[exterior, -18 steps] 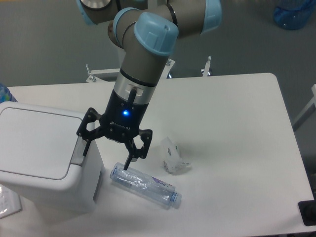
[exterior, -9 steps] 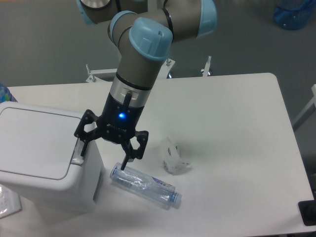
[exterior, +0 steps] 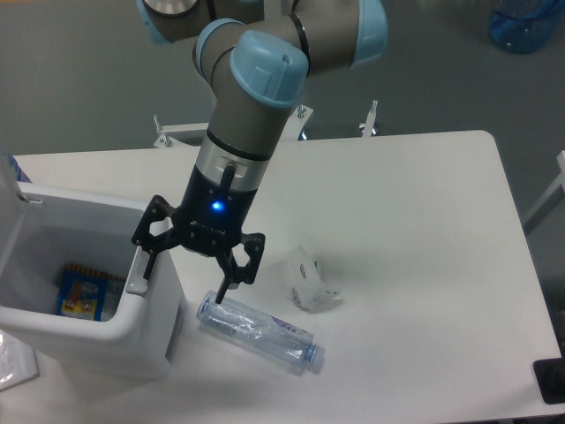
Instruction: Open the trash can
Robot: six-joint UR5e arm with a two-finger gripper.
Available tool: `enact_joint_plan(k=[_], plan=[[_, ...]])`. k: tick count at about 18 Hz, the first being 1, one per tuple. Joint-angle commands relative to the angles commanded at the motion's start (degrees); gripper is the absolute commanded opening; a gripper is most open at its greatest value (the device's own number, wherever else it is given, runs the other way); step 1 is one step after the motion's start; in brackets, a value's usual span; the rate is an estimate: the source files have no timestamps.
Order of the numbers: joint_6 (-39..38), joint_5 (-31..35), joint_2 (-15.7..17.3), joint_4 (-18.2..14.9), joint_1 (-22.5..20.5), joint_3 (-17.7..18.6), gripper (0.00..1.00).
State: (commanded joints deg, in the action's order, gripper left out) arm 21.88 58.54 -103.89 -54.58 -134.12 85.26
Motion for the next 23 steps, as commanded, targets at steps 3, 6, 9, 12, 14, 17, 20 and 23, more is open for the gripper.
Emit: enact_joint_plan(k=[3, 6, 9, 12, 14, 17, 20, 23], plan=[[0.4, 0.1, 0.1, 0.1, -2.5, -0.4, 1.0], [0.7, 0.2, -0.6, 1.7, -5.4, -1.0, 1.0], [4.9, 3.2, -3.2, 4.2, -9.6, -1.1, 1.0], [11.0, 11.0, -5.6, 3.6, -12.1, -3.2, 1.0], [17.5, 12.6, -8.0, 2.2, -13.8, -5.4, 1.0], [27.4, 15.6, -11.3, -1.5, -15.9, -9.4, 1.0], [31.3, 22.8, -16.2, -5.9, -16.1, -14.8, 1.0], [33.5, 27.6, -19.4, -6.9, -15.7, -17.4, 1.0]])
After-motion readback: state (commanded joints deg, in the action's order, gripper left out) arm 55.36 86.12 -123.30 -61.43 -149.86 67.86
